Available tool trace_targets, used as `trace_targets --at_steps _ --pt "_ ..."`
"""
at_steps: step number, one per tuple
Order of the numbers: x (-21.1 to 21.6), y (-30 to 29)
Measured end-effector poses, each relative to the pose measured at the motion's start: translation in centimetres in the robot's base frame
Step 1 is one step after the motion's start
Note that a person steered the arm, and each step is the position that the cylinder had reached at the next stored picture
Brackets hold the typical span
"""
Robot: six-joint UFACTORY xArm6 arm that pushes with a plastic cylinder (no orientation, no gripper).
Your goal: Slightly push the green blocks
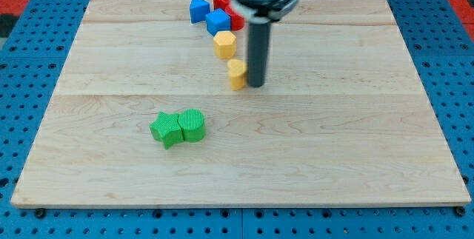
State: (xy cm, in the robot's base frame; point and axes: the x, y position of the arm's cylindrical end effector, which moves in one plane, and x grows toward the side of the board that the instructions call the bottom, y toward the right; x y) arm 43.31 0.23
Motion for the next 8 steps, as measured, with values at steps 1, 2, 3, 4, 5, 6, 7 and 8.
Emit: trace_targets --at_steps 1,2,3,4,5,6,7,8 --pt "0.5 -1.6" --pt "4.6 1.4" --pt "7.7 -2.5" --pt "8.4 -7.7" --pt "8.2 -9.5" --pt "6.3 -7.8" --pt "2.0 -7.8" --pt "0.9 -12.5"
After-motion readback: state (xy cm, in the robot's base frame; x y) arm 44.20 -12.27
